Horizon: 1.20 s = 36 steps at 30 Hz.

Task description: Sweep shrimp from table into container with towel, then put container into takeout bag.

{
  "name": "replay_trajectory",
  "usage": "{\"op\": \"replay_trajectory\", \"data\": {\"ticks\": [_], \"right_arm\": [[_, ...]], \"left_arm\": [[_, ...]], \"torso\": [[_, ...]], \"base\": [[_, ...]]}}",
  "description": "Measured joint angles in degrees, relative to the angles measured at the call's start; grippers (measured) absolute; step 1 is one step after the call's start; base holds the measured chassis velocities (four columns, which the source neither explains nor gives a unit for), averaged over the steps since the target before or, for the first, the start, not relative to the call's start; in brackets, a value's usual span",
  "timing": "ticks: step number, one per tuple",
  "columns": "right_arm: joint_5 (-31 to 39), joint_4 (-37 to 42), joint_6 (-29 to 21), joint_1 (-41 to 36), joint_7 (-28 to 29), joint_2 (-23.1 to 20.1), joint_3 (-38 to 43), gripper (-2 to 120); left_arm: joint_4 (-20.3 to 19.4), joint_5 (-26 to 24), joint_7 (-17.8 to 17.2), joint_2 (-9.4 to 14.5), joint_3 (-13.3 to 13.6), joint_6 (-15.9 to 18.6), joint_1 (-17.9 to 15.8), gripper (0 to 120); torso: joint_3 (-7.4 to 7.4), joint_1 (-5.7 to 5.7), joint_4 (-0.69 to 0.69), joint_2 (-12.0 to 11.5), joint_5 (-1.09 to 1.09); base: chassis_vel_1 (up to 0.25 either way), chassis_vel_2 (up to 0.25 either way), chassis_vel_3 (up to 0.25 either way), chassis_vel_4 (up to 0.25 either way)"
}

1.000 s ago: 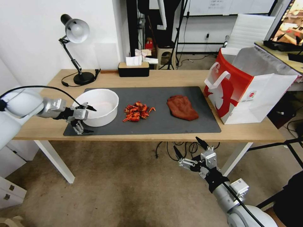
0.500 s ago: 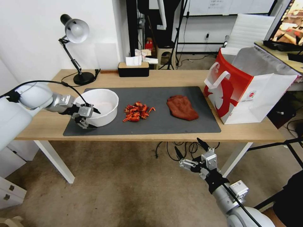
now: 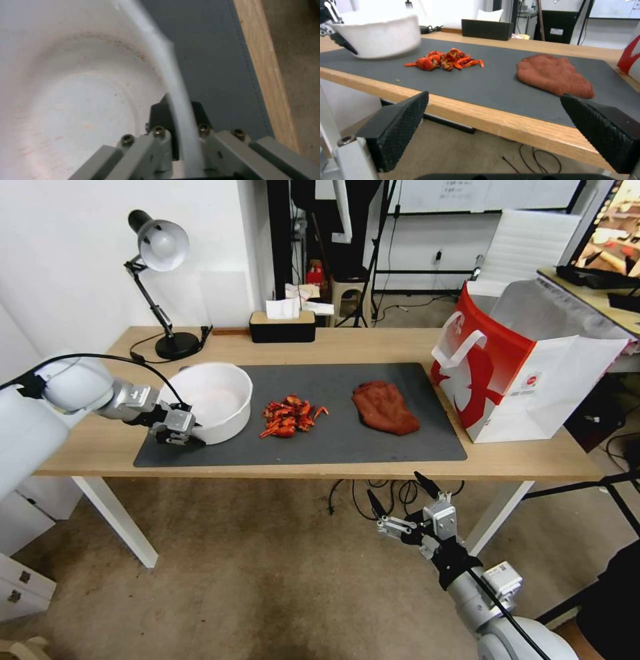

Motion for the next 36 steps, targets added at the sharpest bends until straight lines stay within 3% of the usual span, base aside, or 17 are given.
{"op": "replay_trajectory", "data": {"ticks": [7, 10, 11, 15, 16, 19, 20, 23, 26, 28, 29, 31, 33, 35, 36], "right_arm": [[0.01, -0.14, 0.25, 0.06, 0.00, -0.05, -0.03, 100], [0.01, -0.15, 0.27, 0.11, 0.00, -0.05, -0.15, 100], [0.01, -0.15, 0.27, 0.11, 0.00, -0.05, -0.15, 100], [-0.18, -0.18, 0.28, 0.15, 0.00, -0.01, -0.45, 100], [-0.18, -0.18, 0.28, 0.15, 0.00, -0.01, -0.45, 100], [-0.31, -0.35, 0.31, 0.23, -0.01, -0.06, -0.67, 100], [-0.31, -0.35, 0.31, 0.23, -0.01, -0.06, -0.67, 100], [-0.40, -0.56, 0.32, 0.45, -0.02, -0.12, -0.83, 100], [-0.42, -0.62, 0.32, 0.48, -0.02, -0.18, -0.86, 100], [-0.44, -0.62, 0.32, 0.39, -0.02, -0.39, -0.85, 100], [-0.44, -0.62, 0.32, 0.39, -0.02, -0.39, -0.85, 100], [-0.45, -0.53, 0.32, 0.17, -0.02, -0.42, -0.76, 100], [-0.45, -0.51, 0.32, 0.07, -0.02, -0.42, -0.69, 100], [-0.45, -0.50, 0.32, -0.04, -0.03, -0.40, -0.59, 100], [-0.45, -0.50, 0.32, -0.04, -0.03, -0.40, -0.59, 100]], "left_arm": [[-1.87, -1.20, -0.06, 1.48, -1.54, -0.80, 1.94, 0], [-5.39, -1.57, 0.00, 3.63, -6.86, -2.18, 6.44, 0], [-5.39, -1.57, 0.00, 3.63, -6.86, -2.18, 6.44, 0], [-13.83, -1.78, 0.37, 8.13, -19.30, -5.65, 17.37, 0], [-13.83, -1.78, 0.37, 8.13, -19.30, -5.65, 17.37, 0], [-19.49, -2.01, 1.06, 11.71, -25.78, -9.04, 26.55, 0], [-19.49, -2.01, 1.06, 11.71, -25.78, -9.04, 26.55, 0], [-23.91, -0.44, 2.66, 13.36, -32.25, -12.72, 34.60, 0], [-25.44, 1.63, 3.67, 13.54, -34.05, -14.51, 36.22, 0], [-27.84, 3.74, 6.60, 13.92, -36.40, -17.58, 38.10, 0], [-27.84, 3.74, 6.60, 13.92, -36.40, -17.58, 38.10, 0], [-29.14, 2.25, 11.52, 14.26, -37.24, -18.30, 38.48, 0], [-29.45, 1.85, 12.83, 14.34, -37.29, -18.69, 38.59, 0], [-29.88, 0.46, 16.68, 14.49, -36.90, -22.27, 38.86, 0], [-29.88, 0.46, 16.68, 14.49, -36.90, -22.27, 38.86, 0]], "torso": [[0.00, 0.00, 0.00, 0.00, 0.00], [0.00, 0.00, 0.00, 0.00, -0.01], [0.00, 0.00, 0.00, 0.00, -0.01], [0.00, 0.00, 0.01, 0.00, 0.01], [0.00, 0.00, 0.01, 0.00, 0.01], [-0.01, 0.00, 0.03, 0.00, 0.00], [-0.01, 0.00, 0.03, 0.00, 0.00], [0.00, 0.00, 0.01, 0.00, 0.00], [-0.01, 0.00, 0.02, 0.00, 0.00], [0.00, 0.00, 0.00, 0.00, 0.00], [0.00, 0.00, 0.00, 0.00, 0.00], [0.00, 0.00, 0.00, 0.00, 0.01], [0.00, 0.00, 0.00, 0.00, 0.00], [0.00, 0.00, 0.00, 0.00, 0.01], [0.00, 0.00, 0.00, 0.00, 0.01]], "base": [[0.000, 0.000, 0.000, 0.000], [0.000, 0.000, 0.000, 0.000], [0.000, 0.000, 0.000, 0.000], [0.000, 0.000, 0.000, 0.000], [0.000, 0.000, 0.000, 0.000], [0.000, 0.000, 0.000, 0.000], [0.000, 0.000, 0.000, 0.000], [0.000, 0.000, 0.000, 0.000], [0.000, 0.000, 0.000, 0.000], [0.000, 0.000, 0.000, 0.000], [0.000, 0.000, 0.000, 0.000], [0.000, 0.000, 0.000, 0.000], [0.000, 0.000, 0.000, 0.000], [0.000, 0.000, 0.000, 0.000], [0.000, 0.000, 0.000, 0.000]]}}
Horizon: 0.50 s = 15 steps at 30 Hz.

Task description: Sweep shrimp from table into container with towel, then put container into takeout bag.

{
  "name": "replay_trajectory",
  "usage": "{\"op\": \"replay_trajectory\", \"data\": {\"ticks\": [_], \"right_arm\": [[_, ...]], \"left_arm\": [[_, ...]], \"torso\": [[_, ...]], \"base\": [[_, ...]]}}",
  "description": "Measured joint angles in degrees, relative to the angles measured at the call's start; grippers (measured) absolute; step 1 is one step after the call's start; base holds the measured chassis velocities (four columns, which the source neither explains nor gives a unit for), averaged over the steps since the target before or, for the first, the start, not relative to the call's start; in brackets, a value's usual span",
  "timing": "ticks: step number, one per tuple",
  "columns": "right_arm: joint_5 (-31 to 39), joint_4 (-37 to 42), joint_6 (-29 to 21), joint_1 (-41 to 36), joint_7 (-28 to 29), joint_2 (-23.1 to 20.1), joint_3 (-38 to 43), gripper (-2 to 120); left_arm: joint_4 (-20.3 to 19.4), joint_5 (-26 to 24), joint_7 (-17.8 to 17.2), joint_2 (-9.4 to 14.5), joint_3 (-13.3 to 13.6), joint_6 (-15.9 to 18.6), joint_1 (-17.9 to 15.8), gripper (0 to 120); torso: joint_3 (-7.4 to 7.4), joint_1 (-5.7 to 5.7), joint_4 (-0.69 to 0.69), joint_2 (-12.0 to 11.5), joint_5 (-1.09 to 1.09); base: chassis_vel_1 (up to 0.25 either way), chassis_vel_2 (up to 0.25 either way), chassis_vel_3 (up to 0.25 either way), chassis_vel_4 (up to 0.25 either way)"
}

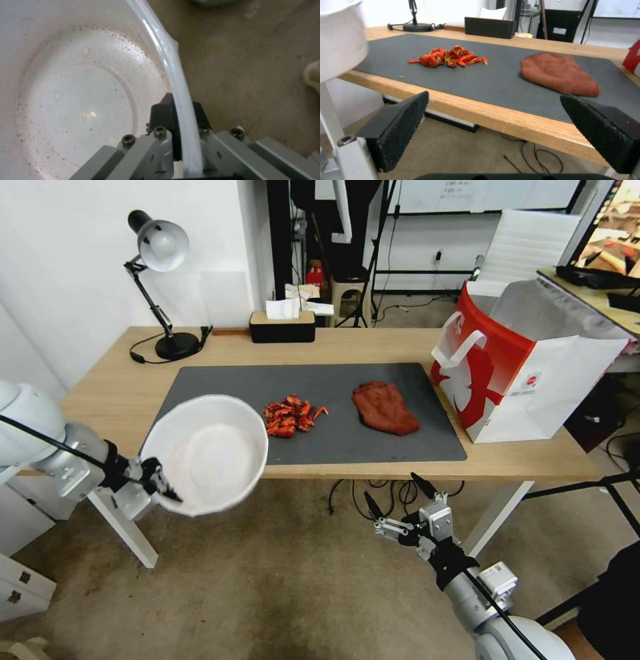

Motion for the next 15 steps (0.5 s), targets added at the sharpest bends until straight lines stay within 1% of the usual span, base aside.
{"op": "replay_trajectory", "data": {"ticks": [1, 3, 4, 7, 8, 10, 11, 12, 13, 15], "right_arm": [[0.00, -0.08, 0.01, -0.01, 0.01, 0.01, 0.12, 100], [0.00, -0.41, 0.14, -0.01, 0.03, 0.17, 0.23, 100], [0.00, -0.41, 0.14, -0.01, 0.03, 0.17, 0.23, 100], [-0.15, -0.74, 0.29, -0.05, 0.13, 0.69, 0.24, 100], [-0.15, -0.74, 0.29, -0.05, 0.13, 0.69, 0.24, 100], [-0.21, -0.74, 0.33, -0.08, 0.18, 0.88, 0.27, 100], [-0.21, -0.69, 0.33, -0.10, 0.21, 0.88, 0.38, 100], [-0.21, -0.69, 0.33, -0.10, 0.21, 0.88, 0.38, 100], [-0.21, -0.65, 0.33, -0.10, 0.22, 0.86, 0.41, 100], [0.53, -0.32, 0.49, -0.08, 0.27, 0.35, 0.67, 100]], "left_arm": [[-0.19, -0.31, 1.34, 0.19, 0.29, -1.74, 0.34, 0], [-0.75, -0.47, 2.26, 0.56, 0.66, -4.60, 1.45, 0], [-0.75, -0.47, 2.26, 0.56, 0.66, -4.60, 1.45, 0], [-2.07, 0.55, 2.35, 0.23, 0.76, -6.24, 3.30, 0], [-2.07, 0.55, 2.35, 0.23, 0.76, -6.24, 3.30, 0], [-2.65, 3.15, 2.33, -0.87, 1.12, -6.95, 4.77, 0], [-2.67, 5.34, 2.29, -1.85, 1.20, -7.58, 5.97, 0], [-2.67, 5.34, 2.29, -1.85, 1.20, -7.58, 5.97, 0], [-2.61, 6.33, 2.24, -2.36, 1.21, -7.94, 6.60, 0], [-1.30, 12.23, 1.14, -5.50, 1.21, -9.71, 11.31, 0]], "torso": [[0.00, 0.00, 0.00, 0.00, -0.01], [0.00, 0.00, 0.01, -0.01, 0.00], [0.00, 0.00, 0.01, -0.01, 0.00], [0.00, 0.00, 0.01, -0.01, 0.01], [0.00, 0.00, 0.01, -0.01, 0.01], [0.00, 0.00, 0.00, -0.01, 0.00], [0.00, 0.00, 0.00, -0.01, 0.01], [0.00, 0.00, 0.00, -0.01, 0.01], [0.00, 0.00, -0.01, -0.01, 0.01], [0.00, 0.00, 0.00, -0.01, -0.01]], "base": [[0.000, 0.000, 0.000, 0.000], [0.000, 0.000, 0.000, 0.000], [0.000, 0.000, 0.000, 0.000], [0.000, 0.000, 0.000, 0.000], [0.000, 0.000, 0.000, 0.000], [0.000, 0.000, 0.000, 0.000], [0.000, 0.000, 0.000, 0.000], [0.000, 0.000, 0.000, 0.000], [0.000, 0.000, 0.000, 0.000], [0.000, 0.000, 0.000, 0.000]]}}
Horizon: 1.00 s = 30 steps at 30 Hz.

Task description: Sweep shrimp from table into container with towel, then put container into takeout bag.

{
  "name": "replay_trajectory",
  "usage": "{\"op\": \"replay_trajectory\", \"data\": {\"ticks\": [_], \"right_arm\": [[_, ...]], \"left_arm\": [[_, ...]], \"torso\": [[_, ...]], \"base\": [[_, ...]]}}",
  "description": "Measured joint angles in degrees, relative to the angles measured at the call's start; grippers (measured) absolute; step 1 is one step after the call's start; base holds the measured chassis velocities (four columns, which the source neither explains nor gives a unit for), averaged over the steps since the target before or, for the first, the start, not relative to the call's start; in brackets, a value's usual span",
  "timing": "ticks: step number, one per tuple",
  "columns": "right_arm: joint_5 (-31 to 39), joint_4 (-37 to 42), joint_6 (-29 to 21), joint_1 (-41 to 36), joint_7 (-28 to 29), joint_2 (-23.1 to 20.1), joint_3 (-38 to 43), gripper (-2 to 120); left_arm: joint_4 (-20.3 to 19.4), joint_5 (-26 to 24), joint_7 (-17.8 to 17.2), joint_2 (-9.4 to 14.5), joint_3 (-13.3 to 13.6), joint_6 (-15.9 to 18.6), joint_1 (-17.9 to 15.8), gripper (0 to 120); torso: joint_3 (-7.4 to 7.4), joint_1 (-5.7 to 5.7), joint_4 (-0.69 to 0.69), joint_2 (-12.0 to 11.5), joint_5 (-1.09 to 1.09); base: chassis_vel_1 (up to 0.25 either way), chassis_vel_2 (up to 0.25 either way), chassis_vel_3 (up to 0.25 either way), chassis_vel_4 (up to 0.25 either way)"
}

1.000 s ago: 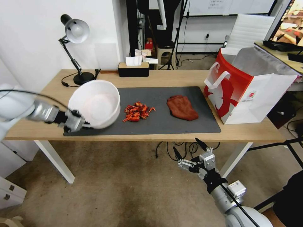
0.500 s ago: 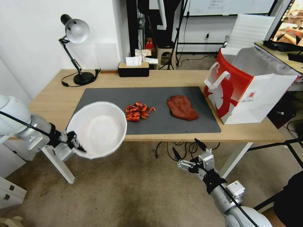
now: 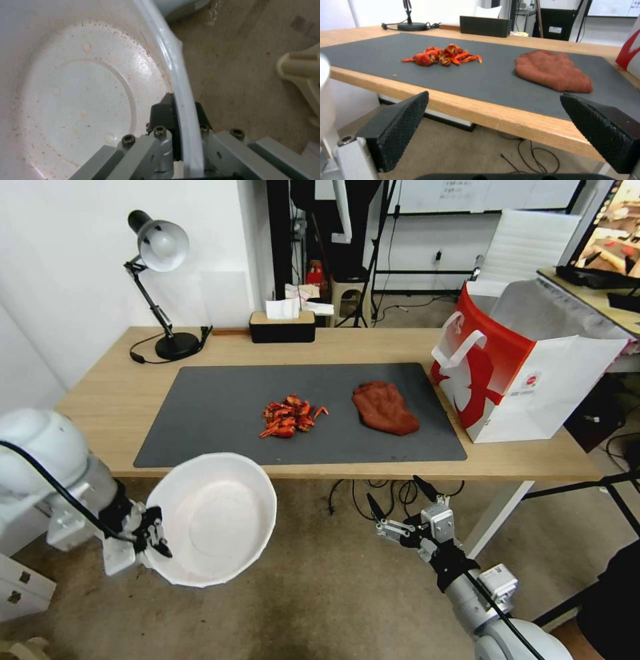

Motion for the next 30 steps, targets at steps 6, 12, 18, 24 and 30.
{"op": "replay_trajectory", "data": {"ticks": [6, 12, 18, 24, 30], "right_arm": [[3.50, 0.83, 0.10, 0.59, 0.05, -1.22, 0.02, 100], [10.12, 2.24, 0.11, 1.70, 0.80, -2.86, -0.02, 100], [19.60, 3.57, -1.00, 4.52, 4.05, -5.87, -0.62, 100], [25.82, -0.78, -1.16, 10.19, 7.86, -9.96, -2.37, 100], [29.33, -4.99, -1.29, 16.36, 11.47, -12.91, -6.93, 100]], "left_arm": [[6.13, 7.75, -2.16, -5.52, 1.83, -2.34, 3.70, 0], [16.02, 12.93, -6.52, -11.57, 6.39, -4.81, 0.85, 0], [18.59, 14.72, -10.31, -15.32, 10.21, -4.81, -3.23, 0], [20.57, 15.71, -14.48, -18.34, 14.50, -3.91, -5.87, 0], [22.40, 16.75, -17.21, -20.08, 15.75, -3.84, -7.96, 0]], "torso": [[0.00, -0.01, 0.02, 0.00, 0.00], [0.00, -0.01, 0.02, 0.00, 0.00], [0.00, 0.01, -0.01, 0.00, 0.02], [0.00, 0.01, 0.00, 0.00, 0.02], [0.00, 0.01, 0.02, 0.00, 0.01]], "base": [[0.000, 0.000, 0.000, 0.000], [0.000, 0.000, 0.000, 0.000], [0.000, 0.000, 0.000, 0.000], [0.000, 0.000, 0.000, 0.000], [0.000, 0.000, 0.000, 0.000]]}}
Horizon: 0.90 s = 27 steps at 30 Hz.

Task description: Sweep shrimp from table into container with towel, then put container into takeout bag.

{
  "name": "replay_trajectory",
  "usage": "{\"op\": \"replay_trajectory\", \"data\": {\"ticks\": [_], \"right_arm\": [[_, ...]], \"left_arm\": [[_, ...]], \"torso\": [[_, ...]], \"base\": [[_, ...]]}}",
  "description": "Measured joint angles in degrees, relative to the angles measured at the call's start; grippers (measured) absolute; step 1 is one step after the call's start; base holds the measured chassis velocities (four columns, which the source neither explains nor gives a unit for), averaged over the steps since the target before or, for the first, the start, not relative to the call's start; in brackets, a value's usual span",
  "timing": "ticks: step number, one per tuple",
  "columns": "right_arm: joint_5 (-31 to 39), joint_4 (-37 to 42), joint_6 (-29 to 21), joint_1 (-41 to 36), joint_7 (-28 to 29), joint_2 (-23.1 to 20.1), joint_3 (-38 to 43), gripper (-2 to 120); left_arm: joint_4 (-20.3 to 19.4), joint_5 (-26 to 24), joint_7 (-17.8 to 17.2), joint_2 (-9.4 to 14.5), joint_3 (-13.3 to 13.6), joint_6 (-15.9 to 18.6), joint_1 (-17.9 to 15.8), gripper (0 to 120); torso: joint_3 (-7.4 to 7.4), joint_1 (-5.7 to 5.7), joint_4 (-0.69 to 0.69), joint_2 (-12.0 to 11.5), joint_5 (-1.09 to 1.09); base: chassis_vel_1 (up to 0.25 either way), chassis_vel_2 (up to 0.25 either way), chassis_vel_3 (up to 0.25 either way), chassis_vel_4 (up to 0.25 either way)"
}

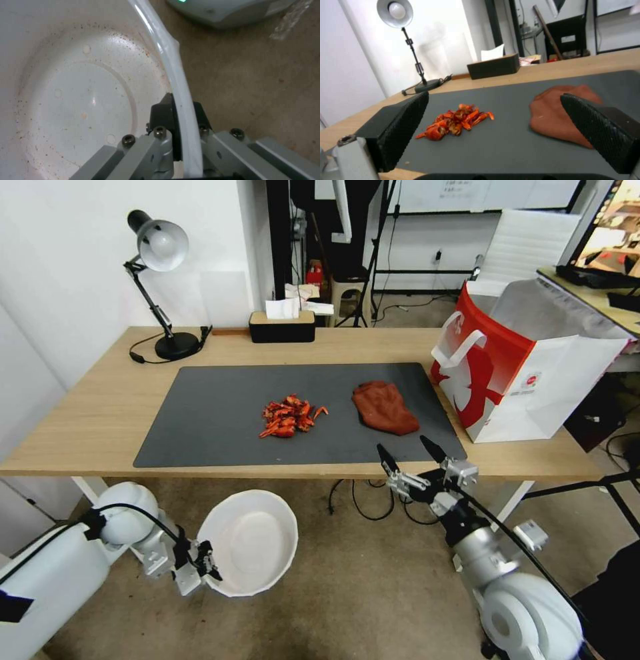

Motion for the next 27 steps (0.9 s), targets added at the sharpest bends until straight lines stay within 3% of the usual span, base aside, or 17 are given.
{"op": "replay_trajectory", "data": {"ticks": [5, 9, 14, 27], "right_arm": [[-0.02, -5.66, -0.89, 8.51, 5.16, -3.35, -5.46, 100], [-3.33, -9.00, -4.24, 14.07, 10.04, -5.06, -6.79, 100], [-1.75, -12.91, -9.90, 20.66, 17.25, -6.63, -8.54, 100], [1.09, -24.18, -18.57, 36.36, 26.10, -7.71, -19.34, 100]], "left_arm": [[1.29, 1.44, 0.16, -1.14, 0.76, 0.05, -2.75, 0], [1.30, 2.53, 0.23, -1.77, 1.35, 0.21, -2.51, 0], [1.29, 3.60, 0.26, -2.50, 1.96, 0.26, -2.24, 0], [0.41, 5.25, 0.36, -1.85, 2.75, -0.04, -3.03, 0]], "torso": [[0.00, 0.01, -0.01, 0.00, 0.01], [0.00, 0.00, 0.00, 0.00, 0.00], [0.00, 0.00, -0.01, 0.01, -0.01], [0.00, 0.00, -0.01, 0.01, -0.01]], "base": [[0.000, 0.000, 0.000, 0.000], [0.000, 0.000, 0.000, 0.000], [0.000, 0.000, 0.000, 0.000], [0.000, 0.000, 0.000, 0.000]]}}
